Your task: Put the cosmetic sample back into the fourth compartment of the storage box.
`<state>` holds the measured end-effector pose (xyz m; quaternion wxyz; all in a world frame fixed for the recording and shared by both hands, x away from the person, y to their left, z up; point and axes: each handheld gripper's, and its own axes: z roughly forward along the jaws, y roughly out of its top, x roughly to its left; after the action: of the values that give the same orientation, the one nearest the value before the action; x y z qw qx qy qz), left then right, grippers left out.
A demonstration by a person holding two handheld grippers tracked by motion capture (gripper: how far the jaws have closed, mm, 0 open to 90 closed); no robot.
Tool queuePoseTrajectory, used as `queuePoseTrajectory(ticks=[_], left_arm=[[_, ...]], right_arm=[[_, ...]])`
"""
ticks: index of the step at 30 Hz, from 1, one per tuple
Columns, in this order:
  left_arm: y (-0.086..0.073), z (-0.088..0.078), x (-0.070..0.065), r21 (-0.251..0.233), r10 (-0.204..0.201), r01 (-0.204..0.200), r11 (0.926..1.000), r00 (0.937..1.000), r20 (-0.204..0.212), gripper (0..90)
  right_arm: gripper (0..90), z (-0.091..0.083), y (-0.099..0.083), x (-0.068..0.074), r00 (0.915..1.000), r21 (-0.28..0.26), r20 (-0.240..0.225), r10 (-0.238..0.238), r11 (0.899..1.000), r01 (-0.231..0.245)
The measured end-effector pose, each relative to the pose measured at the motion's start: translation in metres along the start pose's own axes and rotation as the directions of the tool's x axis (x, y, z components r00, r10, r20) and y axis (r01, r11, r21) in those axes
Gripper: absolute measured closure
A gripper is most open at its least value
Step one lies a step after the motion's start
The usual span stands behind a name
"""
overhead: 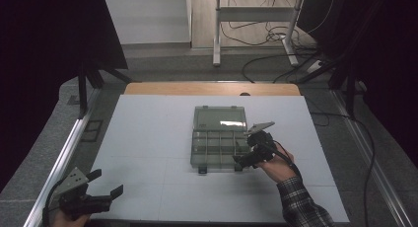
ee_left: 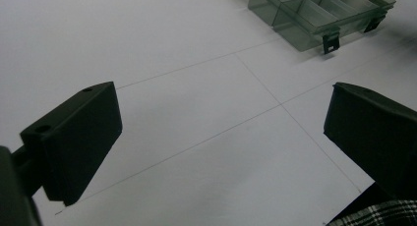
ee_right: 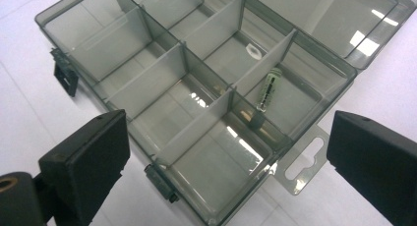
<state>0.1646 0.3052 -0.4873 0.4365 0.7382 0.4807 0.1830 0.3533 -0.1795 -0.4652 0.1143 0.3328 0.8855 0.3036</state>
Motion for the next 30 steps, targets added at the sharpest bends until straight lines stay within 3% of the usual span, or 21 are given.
queuePoseTrajectory(ticks=[9,15,30], left_arm=[[0.0,0.0,0.0,-0.001,0.0,0.0,1.0,1.0,0.001,1.2],[0.0,0.0,0.0,0.0,0.002,-0.002,1.0,1.0,0.001,1.2],[0.0,0.0,0.0,0.001,0.002,-0.002,1.0,1.0,0.001,1.2]], right_arm=[[2.8,-0.007,-0.007,0.002,0.9998,-0.02,-0.02,0.005,1.0,-0.006],[0.6,-0.016,-0.013,0.004,0.9998,-0.038,0.006,0.018,0.999,-0.018],[0.0,-0.038,-0.038,0.006,0.9989,-0.062,0.012,0.046,0.997,-0.045]])
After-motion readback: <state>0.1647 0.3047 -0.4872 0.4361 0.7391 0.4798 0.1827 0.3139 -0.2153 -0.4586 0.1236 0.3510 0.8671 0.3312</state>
